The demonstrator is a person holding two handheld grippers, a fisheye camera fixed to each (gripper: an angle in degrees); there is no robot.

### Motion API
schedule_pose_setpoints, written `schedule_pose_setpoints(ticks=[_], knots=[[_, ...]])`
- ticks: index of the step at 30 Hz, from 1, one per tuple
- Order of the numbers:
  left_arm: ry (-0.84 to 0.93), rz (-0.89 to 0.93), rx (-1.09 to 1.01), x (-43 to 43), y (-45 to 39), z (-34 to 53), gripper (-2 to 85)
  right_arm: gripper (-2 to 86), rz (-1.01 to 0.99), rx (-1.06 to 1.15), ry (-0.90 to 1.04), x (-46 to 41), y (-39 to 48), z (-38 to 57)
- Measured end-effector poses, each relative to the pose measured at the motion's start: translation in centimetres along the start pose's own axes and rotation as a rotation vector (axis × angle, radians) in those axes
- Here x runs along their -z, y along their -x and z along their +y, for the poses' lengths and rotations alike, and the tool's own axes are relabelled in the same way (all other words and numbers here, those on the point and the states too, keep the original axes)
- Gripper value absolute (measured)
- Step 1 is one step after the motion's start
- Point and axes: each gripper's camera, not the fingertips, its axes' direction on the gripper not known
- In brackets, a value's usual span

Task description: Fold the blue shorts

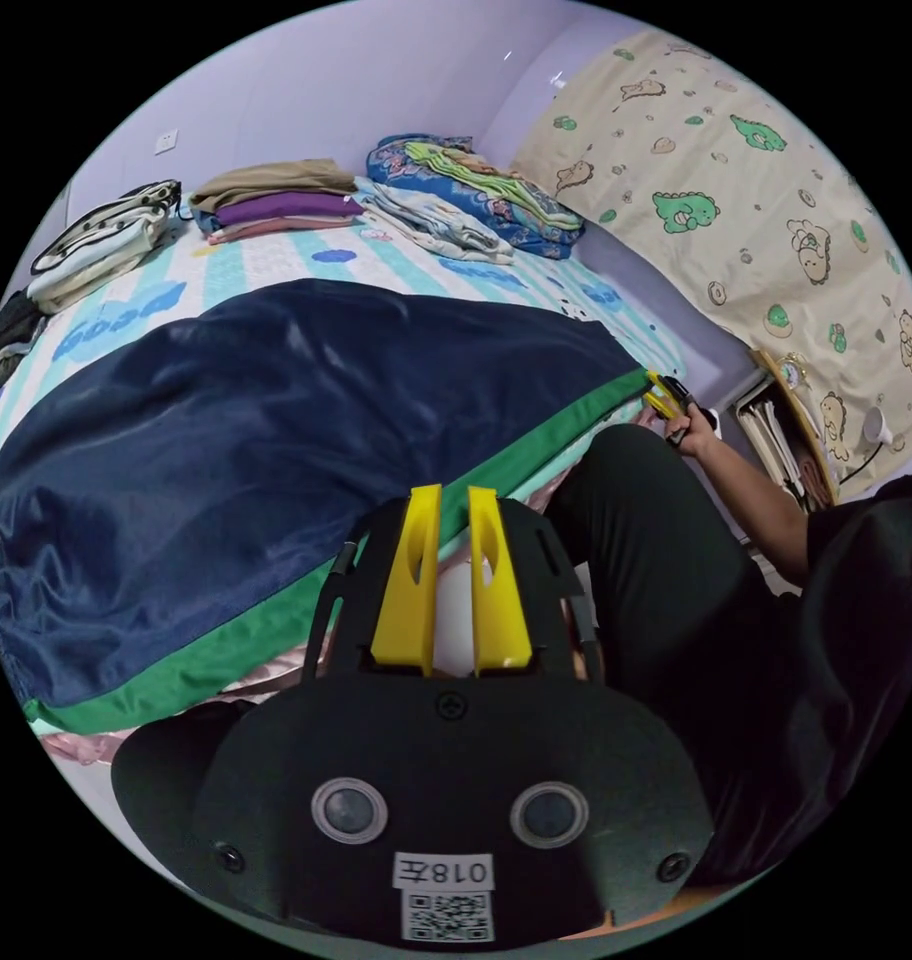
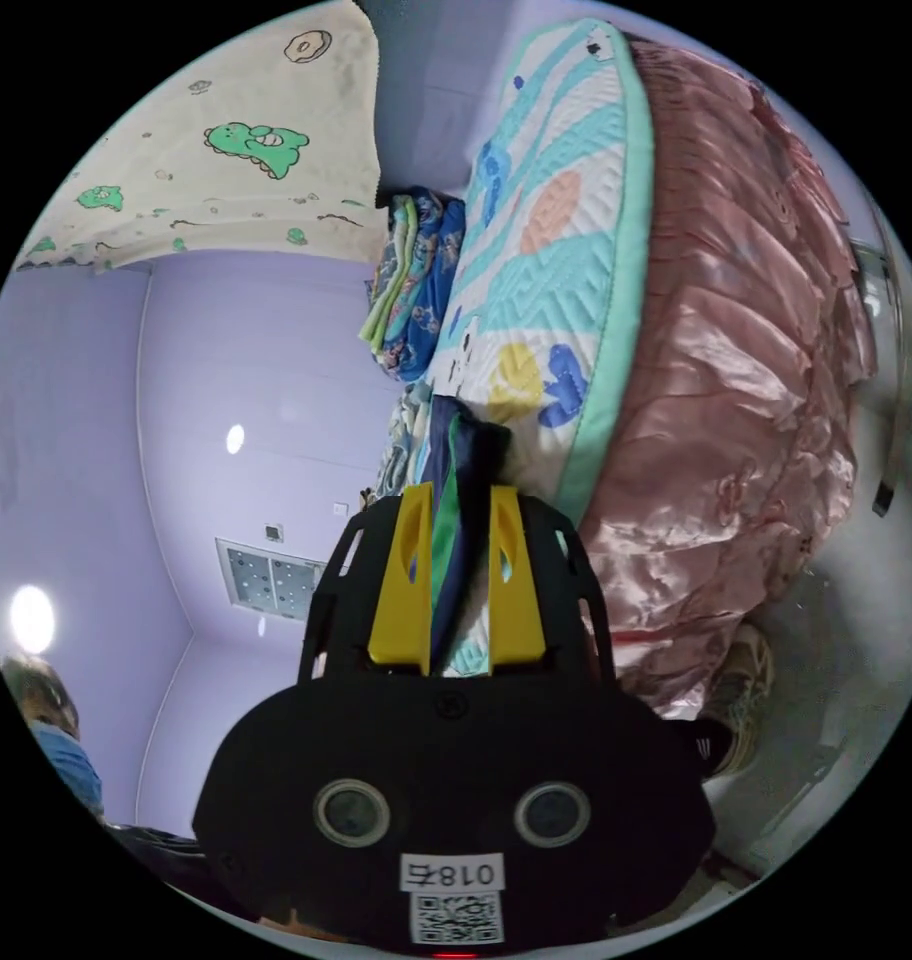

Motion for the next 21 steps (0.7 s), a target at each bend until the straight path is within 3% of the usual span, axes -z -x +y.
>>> schedule_pose_setpoints(ticks=[4, 8, 15, 21], knots=[[-0.025, 0.012, 0.026, 0.7, 2.3, 3.4, 5.0, 8.6, -0.102, 0.063, 0.02, -1.2, 1.3, 0.7], [-0.054, 0.016, 0.042, 1.4, 4.2, 7.0, 4.9, 8.1, 0.059, 0.086, 0.053, -3.0, 2.7, 1.7], [-0.115, 0.008, 0.059, 4.1, 7.0, 13.7, 4.9, 1.8, 0.129, 0.069, 0.068, -5.6, 5.1, 4.8], [-0.387, 0.015, 0.197, 13.1, 12.5, 23.1, 4.8, 0.8, 0.1, 0.156, 0.017, -8.6, 11.5, 9.5]])
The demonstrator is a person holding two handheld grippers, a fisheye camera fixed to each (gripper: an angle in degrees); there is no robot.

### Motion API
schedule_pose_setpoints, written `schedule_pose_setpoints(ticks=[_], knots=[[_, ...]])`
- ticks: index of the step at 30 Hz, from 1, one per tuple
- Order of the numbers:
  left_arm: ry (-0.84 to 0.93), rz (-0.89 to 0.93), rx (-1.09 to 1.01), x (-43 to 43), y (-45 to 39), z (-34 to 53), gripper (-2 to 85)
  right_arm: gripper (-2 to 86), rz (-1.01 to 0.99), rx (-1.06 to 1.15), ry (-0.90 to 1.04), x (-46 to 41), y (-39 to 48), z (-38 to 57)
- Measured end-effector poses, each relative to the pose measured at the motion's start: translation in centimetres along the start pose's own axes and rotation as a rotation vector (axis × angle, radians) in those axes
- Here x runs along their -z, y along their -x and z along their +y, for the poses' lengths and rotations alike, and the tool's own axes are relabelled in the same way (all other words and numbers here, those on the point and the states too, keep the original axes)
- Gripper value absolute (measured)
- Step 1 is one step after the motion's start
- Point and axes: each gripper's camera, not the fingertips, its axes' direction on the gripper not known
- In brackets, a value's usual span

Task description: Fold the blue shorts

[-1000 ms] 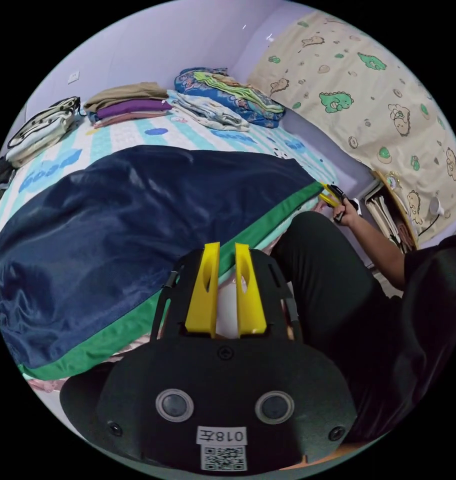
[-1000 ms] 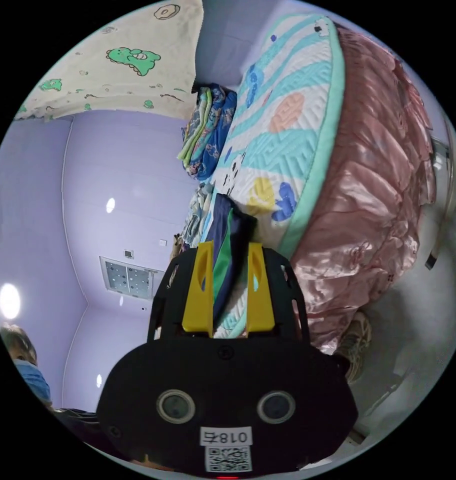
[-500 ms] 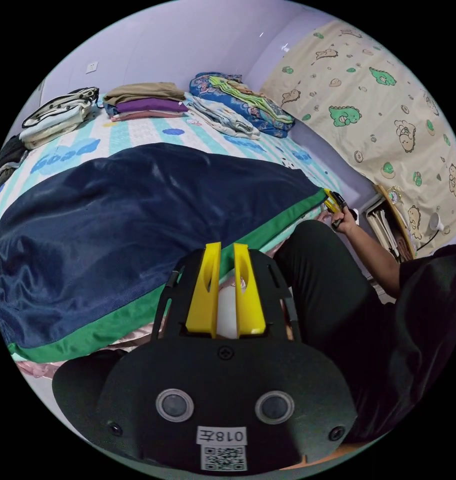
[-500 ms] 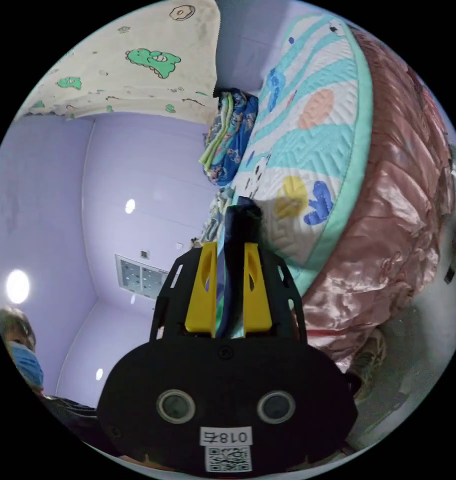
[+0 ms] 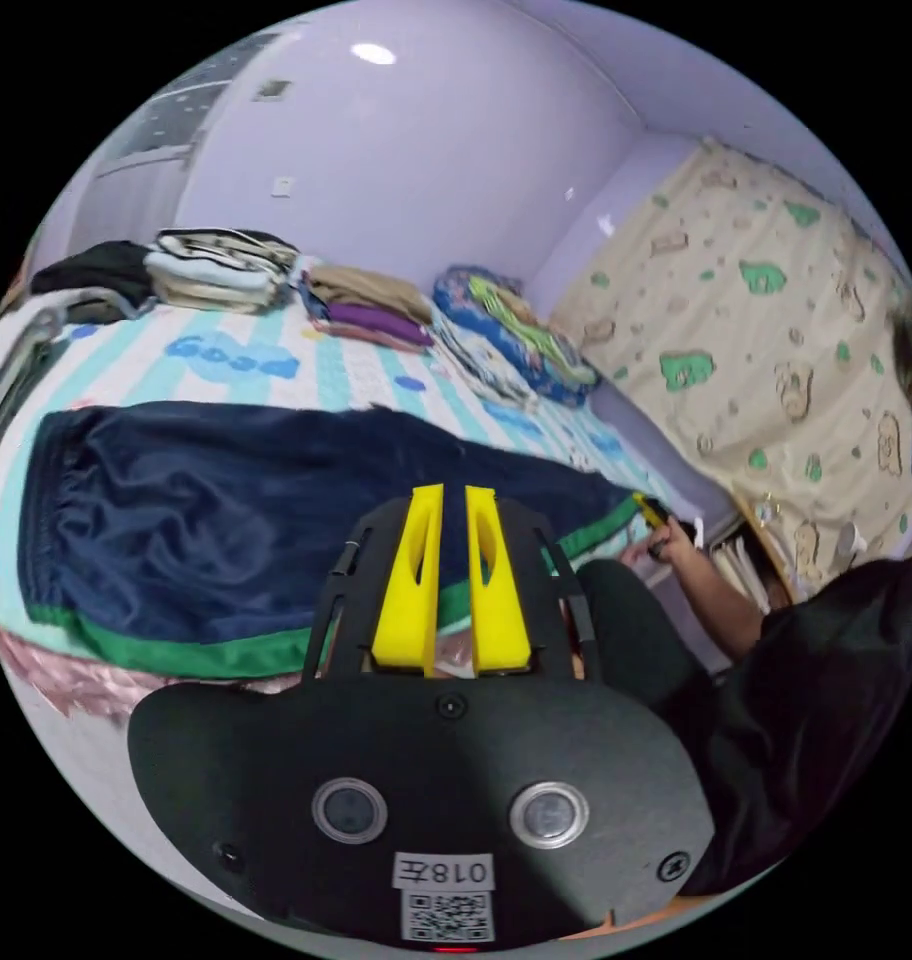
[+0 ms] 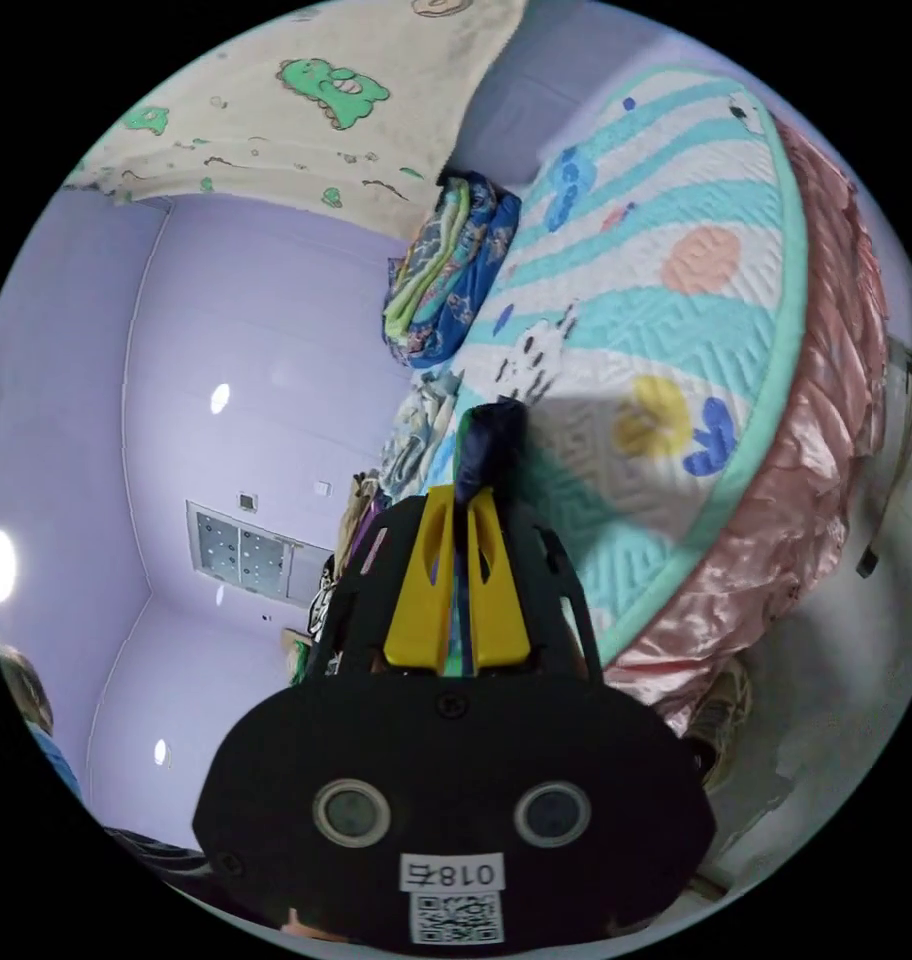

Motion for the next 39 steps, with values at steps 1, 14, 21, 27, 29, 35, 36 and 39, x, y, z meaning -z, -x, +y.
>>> schedule_pose_setpoints(ticks=[1, 14, 21, 27, 29, 35, 36, 39], knots=[[-0.089, -0.012, 0.066, 3.4, 2.3, 1.4, 4.9, 0.8, -0.005, 0.026, 0.003, -0.5, 1.3, 0.4], [-0.677, -0.146, 0.699, 29.0, 25.7, 32.0, 8.6, 2.3, 0.105, 1.266, 0.548, -24.0, 34.4, 38.7], [-0.631, -0.058, 0.794, 29.1, 32.4, 40.0, 9.8, 4.4, 0.342, 1.695, 0.645, -29.5, 33.8, 55.2], [-0.623, 0.032, 0.812, 27.1, 35.7, 43.6, 11.3, 5.3, 0.32, 1.911, 0.609, -29.1, 35.7, 60.7], [-0.61, 0.061, 0.829, 26.2, 36.5, 44.7, 12.1, 5.0, 0.316, 1.985, 0.619, -28.7, 35.8, 62.5], [-0.621, 0.084, 0.852, 25.2, 37.5, 46.8, 13.4, 3.1, 0.234, 2.012, 0.603, -27.1, 37.3, 64.4], [-0.619, 0.088, 0.853, 25.0, 37.6, 46.9, 13.4, 3.4, 0.234, 1.967, 0.591, -27.3, 37.9, 64.0], [-0.613, 0.1, 0.857, 24.1, 37.8, 47.1, 13.7, 3.9, 0.227, 1.739, 0.59, -28.8, 39.0, 61.4]])
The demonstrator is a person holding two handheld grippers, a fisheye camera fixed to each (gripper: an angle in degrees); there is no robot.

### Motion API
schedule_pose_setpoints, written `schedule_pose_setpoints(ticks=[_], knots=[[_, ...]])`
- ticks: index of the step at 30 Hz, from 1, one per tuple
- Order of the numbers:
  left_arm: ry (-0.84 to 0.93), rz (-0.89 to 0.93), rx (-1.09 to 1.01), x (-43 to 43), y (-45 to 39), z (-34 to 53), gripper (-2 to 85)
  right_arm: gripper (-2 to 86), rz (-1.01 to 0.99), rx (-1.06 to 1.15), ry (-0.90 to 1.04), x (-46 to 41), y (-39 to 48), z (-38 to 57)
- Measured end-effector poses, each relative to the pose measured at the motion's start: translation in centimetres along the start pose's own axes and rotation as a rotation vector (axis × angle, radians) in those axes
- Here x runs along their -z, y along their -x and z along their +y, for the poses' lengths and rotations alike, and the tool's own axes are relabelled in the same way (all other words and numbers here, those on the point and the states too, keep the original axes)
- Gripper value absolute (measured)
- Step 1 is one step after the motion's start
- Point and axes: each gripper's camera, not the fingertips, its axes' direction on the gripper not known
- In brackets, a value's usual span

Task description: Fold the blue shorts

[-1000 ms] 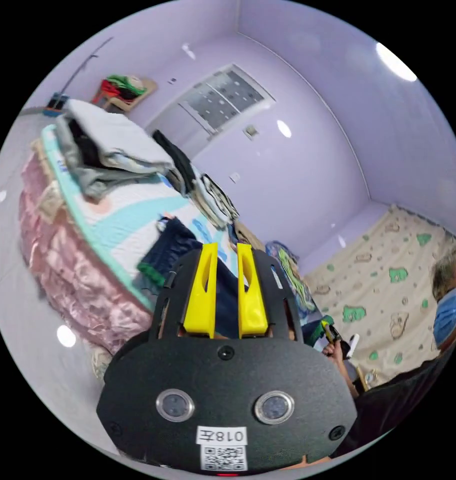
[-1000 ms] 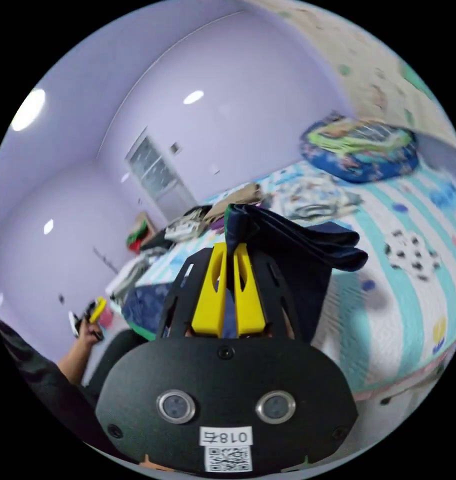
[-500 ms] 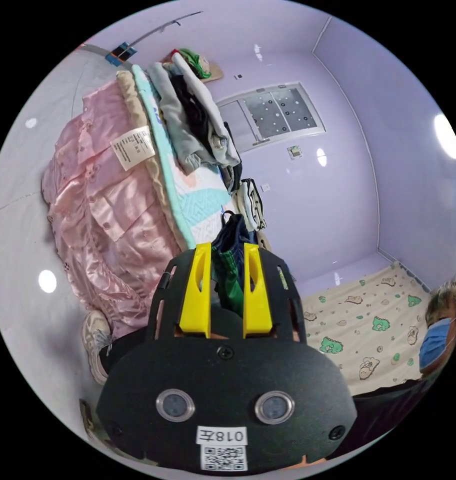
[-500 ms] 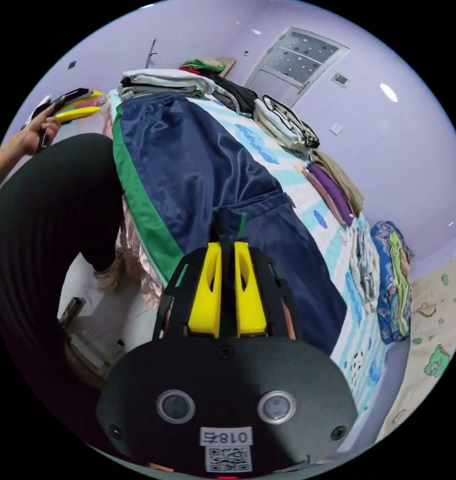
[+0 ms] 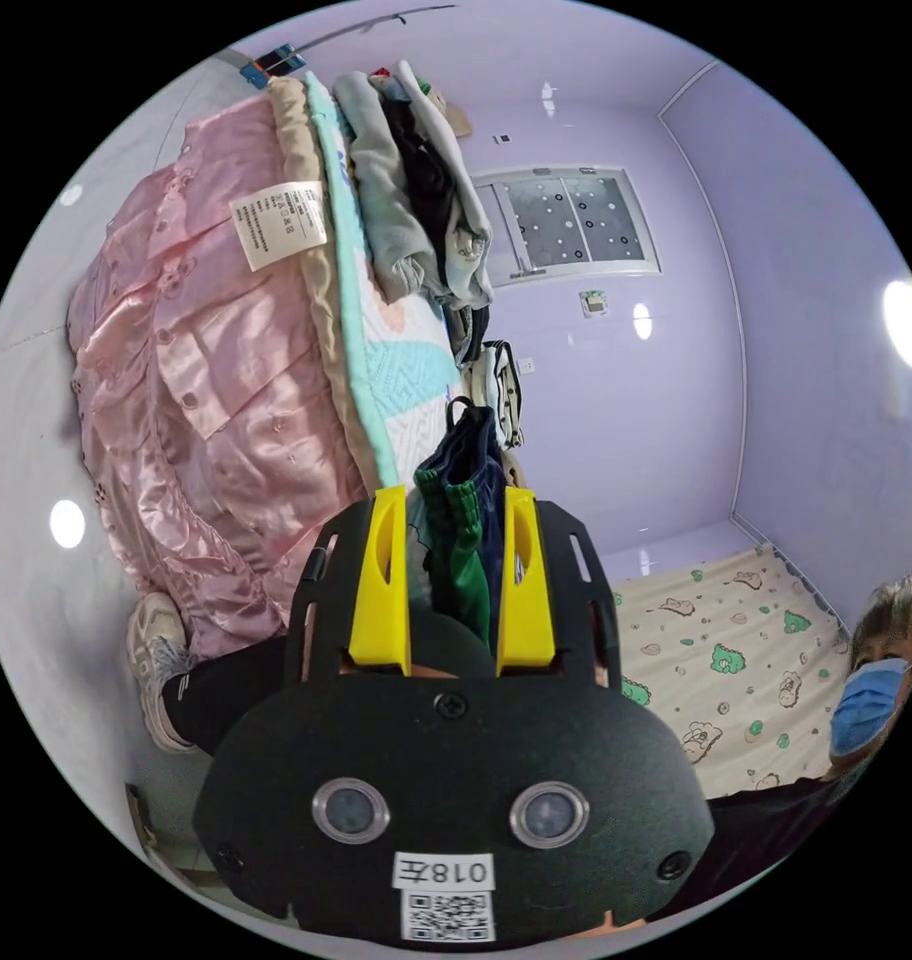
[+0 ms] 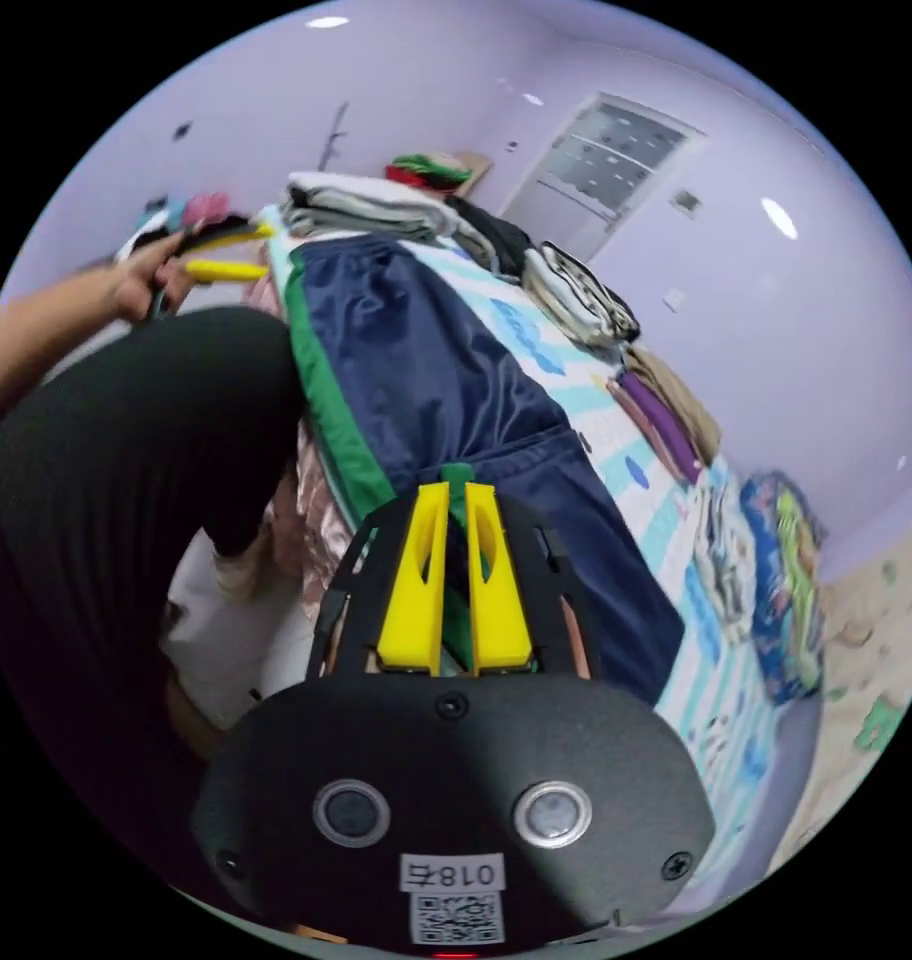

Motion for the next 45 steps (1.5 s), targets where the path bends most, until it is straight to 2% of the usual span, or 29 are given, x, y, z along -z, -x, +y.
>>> schedule_pose_setpoints(ticks=[3, 5, 8, 12, 19, 26, 29, 36, 41, 45], knots=[[-0.002, -0.001, 0.015, -0.9, 0.4, 0.4, 14.2, 3.0, -0.081, -0.258, 0.056, -2.0, -3.4, 0.2], [0.016, -0.013, 0.017, -2.0, 0.4, 0.5, 14.7, 2.2, -0.149, -0.323, 0.175, -3.8, -4.6, 0.6], [0.063, -0.031, -0.022, -4.0, -0.9, 0.4, 15.2, 0.7, -0.185, -0.395, 0.159, -3.8, -5.6, 1.6], [0.103, -0.094, -0.098, -6.9, -3.7, -0.7, 16.3, -0.1, -0.151, -0.414, 0.15, -3.1, -6.3, 2.1], [0.176, -0.338, -0.191, -14.5, -10.1, -1.8, 18.2, -0.3, -0.136, -0.456, 0.12, -2.0, -7.9, 2.4], [0.171, -0.701, -0.468, -21.0, -21.8, 1.9, 16.2, -0.4, -0.126, -0.495, 0.123, -1.7, -9.8, 2.6], [0.139, -0.793, -0.586, -22.5, -25.5, 3.5, 14.3, -0.4, -0.123, -0.519, 0.115, -1.2, -10.7, 2.9], [0.152, -0.949, -0.82, -27.1, -30.6, 5.8, 13.2, -0.3, -0.138, -0.578, 0.132, -0.8, -12.8, 4.8], [0.126, -1.099, -1.062, -31.2, -33.6, 7.7, 12.4, -0.3, -0.145, -0.603, 0.137, -0.2, -14.2, 6.1], [0.115, -1.048, -0.955, -31.1, -33.4, 4.2, 13.3, -0.3, -0.148, -0.611, 0.126, 0.8, -15.2, 7.0]])
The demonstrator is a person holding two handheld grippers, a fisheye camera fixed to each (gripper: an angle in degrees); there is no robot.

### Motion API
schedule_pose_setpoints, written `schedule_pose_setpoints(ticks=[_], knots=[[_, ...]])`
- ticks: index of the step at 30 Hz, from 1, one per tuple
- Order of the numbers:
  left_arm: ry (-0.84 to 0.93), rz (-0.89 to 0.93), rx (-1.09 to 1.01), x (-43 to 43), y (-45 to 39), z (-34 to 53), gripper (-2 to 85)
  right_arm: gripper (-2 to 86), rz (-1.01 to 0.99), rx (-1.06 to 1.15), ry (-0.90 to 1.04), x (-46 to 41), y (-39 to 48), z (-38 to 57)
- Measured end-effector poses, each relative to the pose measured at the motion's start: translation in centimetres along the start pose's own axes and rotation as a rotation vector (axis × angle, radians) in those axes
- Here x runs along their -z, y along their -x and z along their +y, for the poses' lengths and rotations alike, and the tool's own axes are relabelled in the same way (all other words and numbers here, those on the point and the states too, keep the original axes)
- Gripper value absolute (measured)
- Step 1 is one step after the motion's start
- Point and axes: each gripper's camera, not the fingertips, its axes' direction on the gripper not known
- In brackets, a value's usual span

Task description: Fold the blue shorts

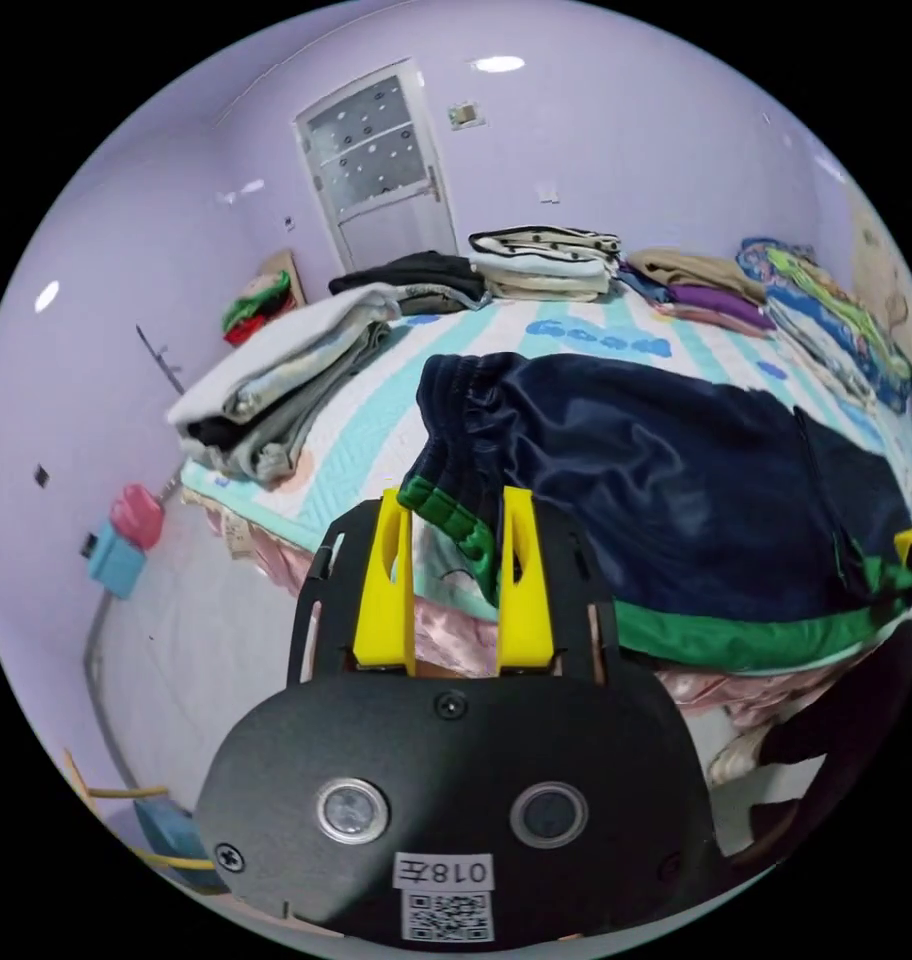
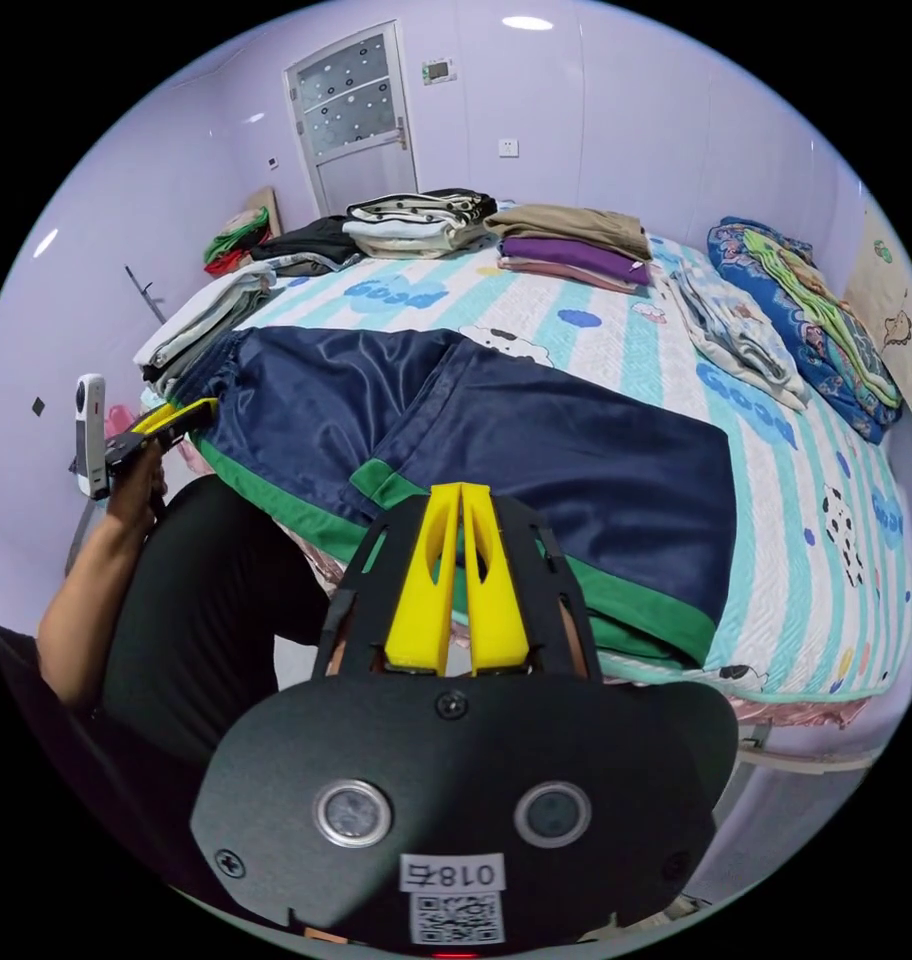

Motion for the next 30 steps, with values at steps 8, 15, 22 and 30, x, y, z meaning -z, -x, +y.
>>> schedule_pose_setpoints(ticks=[8, 15, 22, 30], knots=[[0.101, 0.438, 0.319, -5.0, 11.4, -2.6, 15.2, -0.3, -0.006, -0.017, 0.007, 1.5, -3.0, 1.6], [0.093, 0.86, 0.632, -8.7, 20.1, -2.8, 8.2, -0.3, -0.028, -0.068, -0.029, 3.7, -6.6, 3.0], [0.018, 0.909, 0.765, -5.5, 20.4, -5.7, 5.7, -0.3, -0.043, -0.167, -0.12, 7.5, -11.4, 4.8], [-0.13, 0.872, 0.615, 6.8, 14.6, -16.6, 5.4, -0.3, -0.099, -0.456, -0.351, 14.6, -21.7, 10.7]])
